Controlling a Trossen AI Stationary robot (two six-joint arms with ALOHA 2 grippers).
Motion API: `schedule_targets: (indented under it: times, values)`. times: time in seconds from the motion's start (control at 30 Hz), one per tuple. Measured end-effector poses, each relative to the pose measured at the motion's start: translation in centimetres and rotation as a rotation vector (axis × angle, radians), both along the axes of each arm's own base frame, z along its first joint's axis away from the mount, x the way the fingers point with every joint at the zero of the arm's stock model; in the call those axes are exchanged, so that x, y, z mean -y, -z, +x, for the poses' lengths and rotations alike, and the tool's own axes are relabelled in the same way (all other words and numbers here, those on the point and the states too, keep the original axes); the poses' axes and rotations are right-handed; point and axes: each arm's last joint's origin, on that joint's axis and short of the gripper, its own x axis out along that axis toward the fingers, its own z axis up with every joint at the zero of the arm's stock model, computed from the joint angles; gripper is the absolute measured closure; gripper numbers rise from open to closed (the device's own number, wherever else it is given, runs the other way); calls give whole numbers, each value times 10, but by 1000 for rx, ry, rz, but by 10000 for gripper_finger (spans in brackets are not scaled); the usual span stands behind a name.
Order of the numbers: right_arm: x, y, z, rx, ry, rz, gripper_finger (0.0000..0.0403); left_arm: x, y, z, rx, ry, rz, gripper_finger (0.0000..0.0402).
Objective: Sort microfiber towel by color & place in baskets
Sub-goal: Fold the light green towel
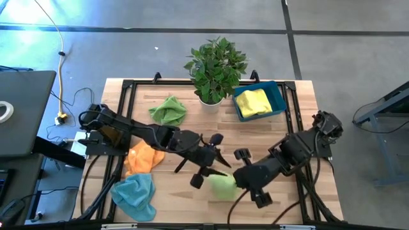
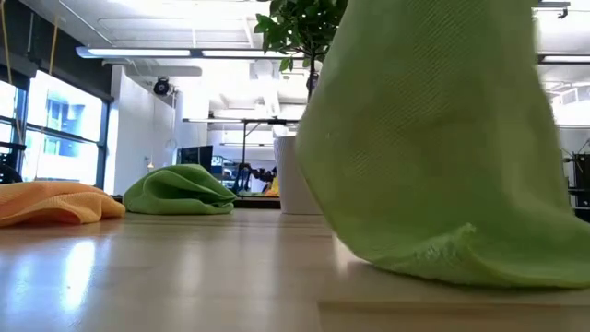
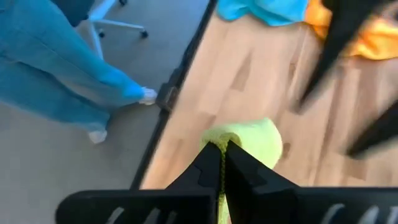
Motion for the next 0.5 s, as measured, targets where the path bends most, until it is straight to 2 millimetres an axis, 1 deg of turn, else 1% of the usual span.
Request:
schedule_targets:
  times: [0.1,0.23,0.3,0.4,0.5]
  values:
    - [-5,0,-3,-7,-12,12,402,0,-2,0,27,7,30,271]
    - [-5,0,-3,12,-26,-15,402,3,-6,0,73,156,-6,271]
    - [-3,-1,0,44,-34,-35,402,4,-6,3,96,193,-14,271]
    - [-1,-5,6,113,-56,-51,402,4,-1,6,92,198,2,271]
    - [0,-8,11,166,-78,-48,402,2,5,12,79,164,5,271]
